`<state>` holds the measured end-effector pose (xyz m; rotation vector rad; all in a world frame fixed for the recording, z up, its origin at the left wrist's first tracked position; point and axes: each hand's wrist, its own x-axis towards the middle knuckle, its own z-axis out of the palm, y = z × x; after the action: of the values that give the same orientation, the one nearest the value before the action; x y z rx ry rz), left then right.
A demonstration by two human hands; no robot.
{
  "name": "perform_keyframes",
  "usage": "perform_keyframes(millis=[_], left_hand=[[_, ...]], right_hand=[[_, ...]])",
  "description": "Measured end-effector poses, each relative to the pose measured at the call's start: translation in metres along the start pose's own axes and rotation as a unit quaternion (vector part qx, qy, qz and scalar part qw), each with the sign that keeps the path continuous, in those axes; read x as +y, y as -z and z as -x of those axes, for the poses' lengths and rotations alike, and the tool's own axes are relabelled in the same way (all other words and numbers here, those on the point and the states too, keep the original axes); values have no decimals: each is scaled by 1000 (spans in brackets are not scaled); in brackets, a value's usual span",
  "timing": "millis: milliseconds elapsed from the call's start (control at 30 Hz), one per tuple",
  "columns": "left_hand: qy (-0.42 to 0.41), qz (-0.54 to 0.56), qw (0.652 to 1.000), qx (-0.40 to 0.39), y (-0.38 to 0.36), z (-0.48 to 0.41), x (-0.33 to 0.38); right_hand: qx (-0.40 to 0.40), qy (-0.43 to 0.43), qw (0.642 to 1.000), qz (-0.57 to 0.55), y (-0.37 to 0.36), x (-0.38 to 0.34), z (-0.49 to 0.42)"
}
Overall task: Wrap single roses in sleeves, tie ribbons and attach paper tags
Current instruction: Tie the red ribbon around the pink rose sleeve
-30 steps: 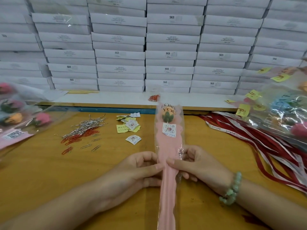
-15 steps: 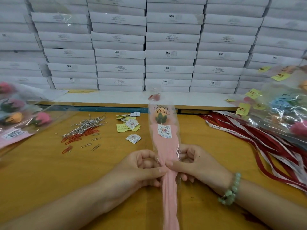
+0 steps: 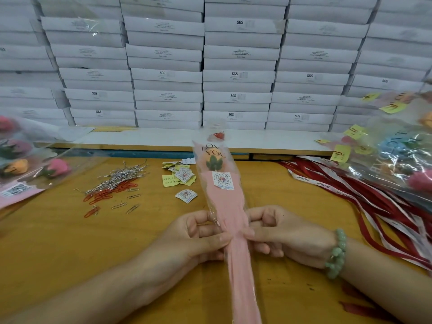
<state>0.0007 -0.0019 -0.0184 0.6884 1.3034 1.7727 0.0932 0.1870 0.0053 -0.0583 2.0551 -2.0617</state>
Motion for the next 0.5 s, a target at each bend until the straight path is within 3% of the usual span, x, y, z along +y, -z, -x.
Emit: perform_keyframes(millis=[367,500], left_hand=[[3,-17,1000,-18,1,3,1],[13,-34,999,-22,1,5,3]], right_hand=[[-41,22,999,12,-1,-2,2],[-16,40,998,36,-9,-1,2]])
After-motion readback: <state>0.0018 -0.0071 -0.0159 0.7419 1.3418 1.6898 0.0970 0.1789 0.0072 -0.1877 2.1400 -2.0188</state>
